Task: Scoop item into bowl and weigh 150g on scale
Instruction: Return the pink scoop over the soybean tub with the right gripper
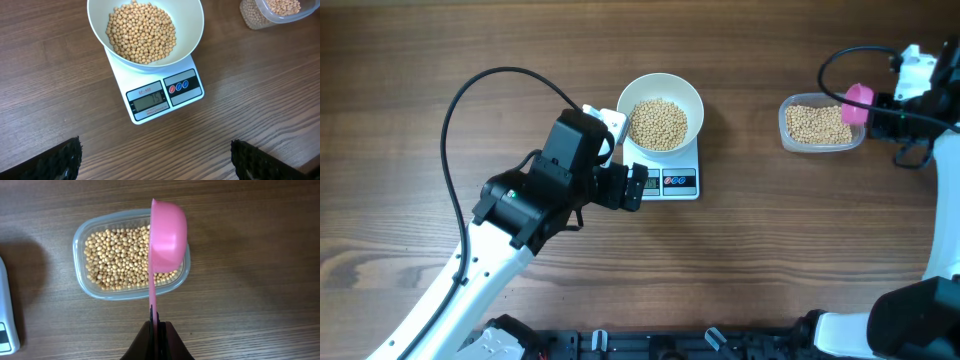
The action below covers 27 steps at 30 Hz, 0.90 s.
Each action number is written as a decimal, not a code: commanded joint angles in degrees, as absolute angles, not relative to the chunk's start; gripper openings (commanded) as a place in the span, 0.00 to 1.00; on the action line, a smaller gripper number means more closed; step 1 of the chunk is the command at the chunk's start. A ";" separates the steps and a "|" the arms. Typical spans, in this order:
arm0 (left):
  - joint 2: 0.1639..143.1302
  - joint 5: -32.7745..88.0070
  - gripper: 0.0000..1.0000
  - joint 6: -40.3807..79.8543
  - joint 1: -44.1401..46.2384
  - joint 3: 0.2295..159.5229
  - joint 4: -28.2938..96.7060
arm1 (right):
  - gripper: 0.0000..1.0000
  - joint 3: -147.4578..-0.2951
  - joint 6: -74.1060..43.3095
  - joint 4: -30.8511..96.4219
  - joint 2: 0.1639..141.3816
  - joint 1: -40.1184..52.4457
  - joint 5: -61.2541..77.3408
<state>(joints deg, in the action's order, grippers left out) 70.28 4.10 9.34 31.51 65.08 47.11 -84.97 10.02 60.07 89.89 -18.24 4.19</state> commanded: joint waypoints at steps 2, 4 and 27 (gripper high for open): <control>69.87 3.14 1.00 9.89 31.66 64.82 46.98 | 0.04 -84.60 8.93 60.10 89.06 -15.40 -1.21; 69.87 3.14 1.00 9.89 31.66 64.82 46.98 | 0.04 -84.60 8.84 60.07 89.06 -14.39 -3.20; 69.87 3.11 1.00 9.89 31.66 64.82 46.98 | 0.04 -84.60 7.97 61.56 94.30 -13.28 -4.47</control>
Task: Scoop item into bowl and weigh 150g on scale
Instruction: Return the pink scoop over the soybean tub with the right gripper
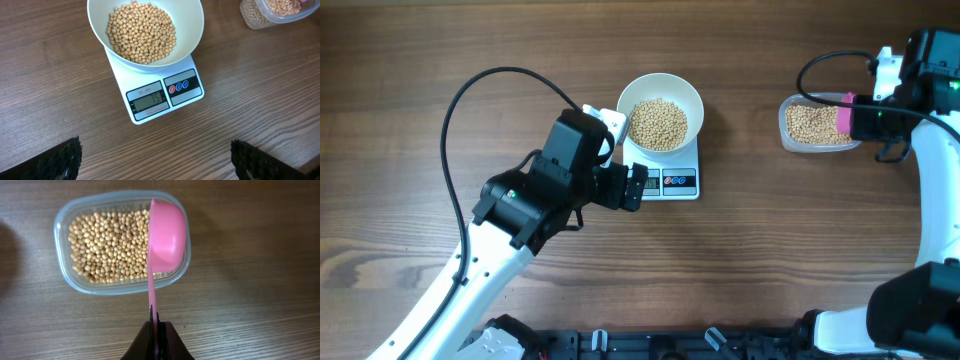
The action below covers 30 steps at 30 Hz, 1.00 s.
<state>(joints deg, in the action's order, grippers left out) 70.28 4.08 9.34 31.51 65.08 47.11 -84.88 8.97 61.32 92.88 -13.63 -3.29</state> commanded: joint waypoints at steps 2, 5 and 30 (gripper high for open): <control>69.87 3.14 1.00 9.89 31.66 64.82 46.98 | 0.04 -84.60 7.88 61.60 94.70 -13.28 -4.45; 69.87 3.14 1.00 9.89 31.66 64.82 46.98 | 0.04 -84.60 7.35 61.87 95.29 -13.17 -4.43; 69.87 3.14 1.00 9.89 31.66 64.82 46.98 | 0.04 -84.60 9.78 64.31 99.18 -6.81 -0.34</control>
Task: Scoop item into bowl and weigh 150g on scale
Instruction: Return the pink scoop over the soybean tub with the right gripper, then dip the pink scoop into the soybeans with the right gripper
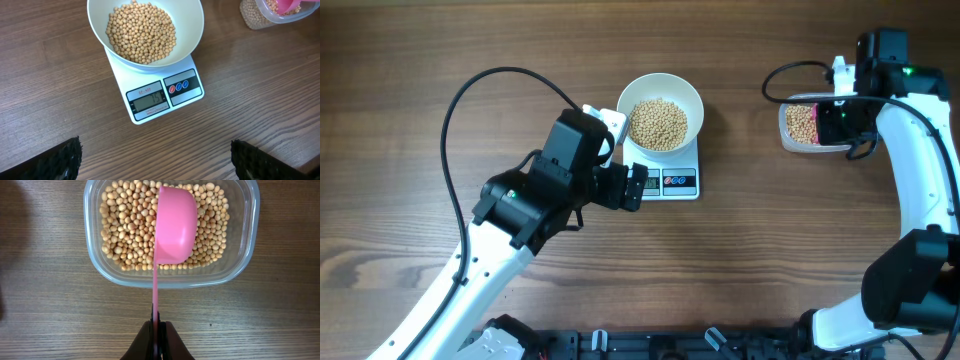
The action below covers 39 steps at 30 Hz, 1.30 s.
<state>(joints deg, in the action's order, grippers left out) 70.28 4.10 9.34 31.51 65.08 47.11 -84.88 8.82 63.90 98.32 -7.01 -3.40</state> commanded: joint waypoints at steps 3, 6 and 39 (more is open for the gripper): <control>69.87 3.14 1.00 9.89 31.66 64.82 46.98 | 0.04 -84.60 11.99 64.40 99.18 -6.81 3.64; 69.87 3.14 1.00 9.89 31.66 64.82 46.98 | 0.04 -84.60 11.99 64.40 99.18 -6.81 3.86; 69.87 3.14 1.00 9.89 31.66 64.82 46.98 | 0.04 -84.60 11.92 65.34 99.18 -21.50 30.63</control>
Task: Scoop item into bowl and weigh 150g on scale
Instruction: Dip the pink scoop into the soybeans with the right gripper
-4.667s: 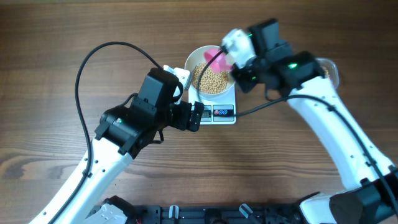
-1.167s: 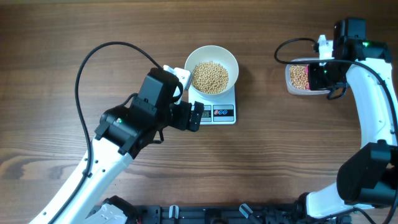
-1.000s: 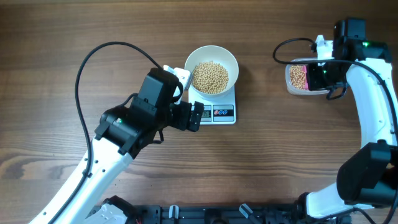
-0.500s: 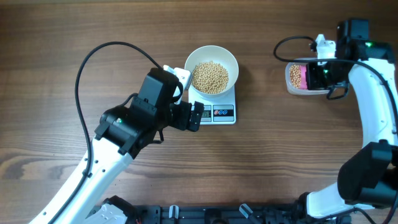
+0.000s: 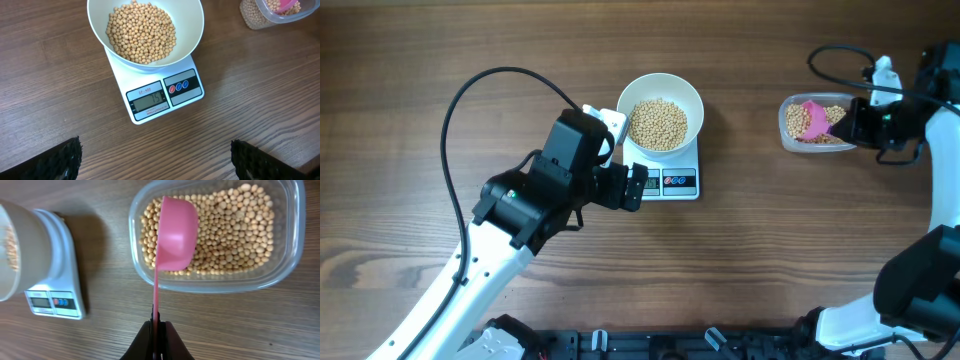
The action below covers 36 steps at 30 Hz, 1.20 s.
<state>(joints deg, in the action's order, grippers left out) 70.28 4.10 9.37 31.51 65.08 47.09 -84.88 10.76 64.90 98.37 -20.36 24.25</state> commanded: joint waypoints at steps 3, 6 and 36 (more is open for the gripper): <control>69.87 3.14 1.00 9.89 31.66 64.82 46.98 | 0.04 -84.29 11.84 65.28 99.20 -22.20 30.87; 69.87 3.14 1.00 9.89 31.66 64.82 46.98 | 0.04 -83.24 11.86 65.14 99.22 -22.96 31.92; 69.87 3.14 1.00 9.89 31.66 64.82 46.98 | 0.04 -79.20 11.60 64.90 99.22 -41.89 55.13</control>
<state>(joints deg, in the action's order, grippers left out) 70.28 4.08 9.37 31.51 65.08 47.11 -79.94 10.74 64.36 98.37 -39.64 46.81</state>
